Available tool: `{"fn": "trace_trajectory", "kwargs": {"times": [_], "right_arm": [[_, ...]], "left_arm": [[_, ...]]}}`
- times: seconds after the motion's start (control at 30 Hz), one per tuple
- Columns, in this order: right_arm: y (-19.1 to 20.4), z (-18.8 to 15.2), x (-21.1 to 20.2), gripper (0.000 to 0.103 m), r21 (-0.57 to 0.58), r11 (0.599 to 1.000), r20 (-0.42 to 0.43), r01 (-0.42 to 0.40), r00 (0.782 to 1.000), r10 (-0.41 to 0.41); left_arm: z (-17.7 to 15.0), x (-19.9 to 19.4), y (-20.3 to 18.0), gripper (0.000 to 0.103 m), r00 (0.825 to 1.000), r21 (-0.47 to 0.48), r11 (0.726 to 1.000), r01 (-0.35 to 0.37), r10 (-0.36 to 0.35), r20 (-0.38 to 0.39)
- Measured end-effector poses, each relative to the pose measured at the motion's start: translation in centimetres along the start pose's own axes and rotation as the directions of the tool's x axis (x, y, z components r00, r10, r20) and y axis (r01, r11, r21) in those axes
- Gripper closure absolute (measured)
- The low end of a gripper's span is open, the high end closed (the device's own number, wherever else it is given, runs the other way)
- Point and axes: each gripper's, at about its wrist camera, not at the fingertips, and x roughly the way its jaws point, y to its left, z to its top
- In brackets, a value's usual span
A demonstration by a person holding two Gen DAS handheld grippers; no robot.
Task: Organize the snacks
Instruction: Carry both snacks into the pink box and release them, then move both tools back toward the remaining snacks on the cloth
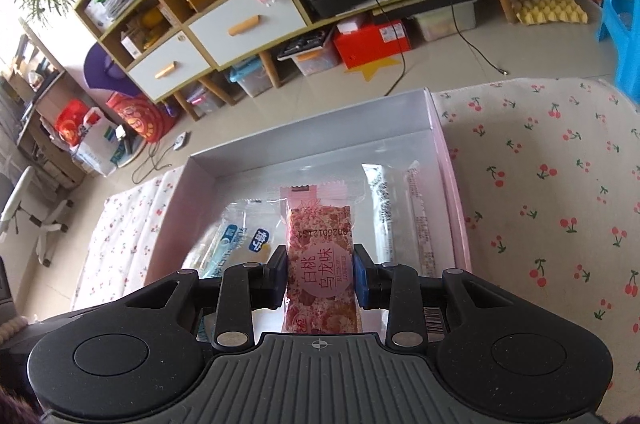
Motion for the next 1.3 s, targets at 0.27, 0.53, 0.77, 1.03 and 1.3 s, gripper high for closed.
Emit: {"fn": "trace_trajectory", "kwargs": {"times": [0.27, 0.53, 0.77, 1.03, 1.3], "right_arm": [[-0.3, -0.1, 0.4, 0.071, -0.002, 1.0, 0.019, 0.028, 0.999, -0.028], [-0.4, -0.2, 0.7, 0.071, -0.013, 0.999, 0.035, 0.049, 0.998, -0.048], [-0.4, -0.1, 0.8, 0.07, -0.019, 0.999, 0.039, 0.044, 0.998, -0.043], [-0.3, 0.1, -0.4, 0.05, -0.015, 1.0, 0.044, 0.022, 0.999, -0.022], [0.0, 0.0, -3.3, 0.032, -0.004, 0.999, 0.045, 0.047, 0.998, -0.046]], "left_arm": [[-0.3, 0.4, 0.3, 0.085, 0.999, -0.013, 1.0, -0.026, 0.026, 0.037], [-0.5, 1.3, 0.3, 0.085, 0.996, -0.017, 0.997, -0.074, 0.074, 0.043], [-0.4, 1.3, 0.0, 0.084, 0.995, 0.004, 0.996, -0.088, 0.088, 0.048], [-0.5, 0.3, -0.4, 0.054, 0.993, 0.03, 0.994, -0.102, 0.1, 0.06], [-0.7, -1.8, -1.3, 0.028, 0.992, 0.042, 0.993, -0.106, 0.103, 0.067]]}}
